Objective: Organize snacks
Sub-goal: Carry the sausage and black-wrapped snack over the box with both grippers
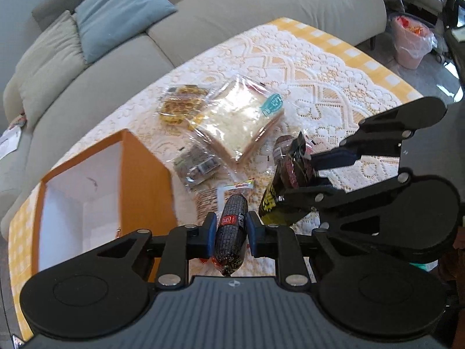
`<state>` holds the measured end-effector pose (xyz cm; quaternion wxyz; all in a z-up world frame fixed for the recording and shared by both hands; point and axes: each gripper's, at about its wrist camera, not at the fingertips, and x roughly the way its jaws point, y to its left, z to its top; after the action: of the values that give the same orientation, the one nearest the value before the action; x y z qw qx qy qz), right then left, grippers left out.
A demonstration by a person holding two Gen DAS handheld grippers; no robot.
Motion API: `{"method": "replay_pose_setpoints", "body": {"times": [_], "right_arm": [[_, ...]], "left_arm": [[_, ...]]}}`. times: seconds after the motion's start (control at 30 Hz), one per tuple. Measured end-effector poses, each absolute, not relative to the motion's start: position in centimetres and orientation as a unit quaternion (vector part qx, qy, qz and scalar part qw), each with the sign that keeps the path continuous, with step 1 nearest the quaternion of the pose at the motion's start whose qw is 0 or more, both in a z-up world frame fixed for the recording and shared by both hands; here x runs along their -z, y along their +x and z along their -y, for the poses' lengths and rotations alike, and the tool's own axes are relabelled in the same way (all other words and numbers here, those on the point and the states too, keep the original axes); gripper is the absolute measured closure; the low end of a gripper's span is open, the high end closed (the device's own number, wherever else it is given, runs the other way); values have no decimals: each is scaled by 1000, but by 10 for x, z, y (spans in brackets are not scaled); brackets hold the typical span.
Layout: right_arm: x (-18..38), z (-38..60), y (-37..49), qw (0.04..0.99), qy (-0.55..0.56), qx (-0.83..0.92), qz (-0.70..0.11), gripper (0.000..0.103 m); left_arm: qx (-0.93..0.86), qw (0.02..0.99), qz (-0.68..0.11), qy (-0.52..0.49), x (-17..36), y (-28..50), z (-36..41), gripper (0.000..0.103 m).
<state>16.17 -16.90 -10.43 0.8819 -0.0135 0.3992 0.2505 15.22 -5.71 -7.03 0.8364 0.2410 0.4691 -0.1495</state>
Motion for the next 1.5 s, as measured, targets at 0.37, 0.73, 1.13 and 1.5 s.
{"method": "replay_pose_setpoints", "body": {"times": [0.37, 0.73, 1.13, 1.5], "right_arm": [[71, 134, 134, 861, -44, -304, -405, 69], [11, 90, 127, 851, -92, -361, -370, 69], [-13, 7, 173, 834, -136, -394, -363, 69], [48, -61, 220, 775, -242, -385, -438, 69]], "left_arm": [[136, 851, -458, 218, 31, 116, 23, 79], [103, 886, -432, 129, -16, 103, -44, 79], [5, 901, -431, 53, -2, 141, -126, 79], [-10, 874, -486, 1, 52, 165, -161, 79]]}}
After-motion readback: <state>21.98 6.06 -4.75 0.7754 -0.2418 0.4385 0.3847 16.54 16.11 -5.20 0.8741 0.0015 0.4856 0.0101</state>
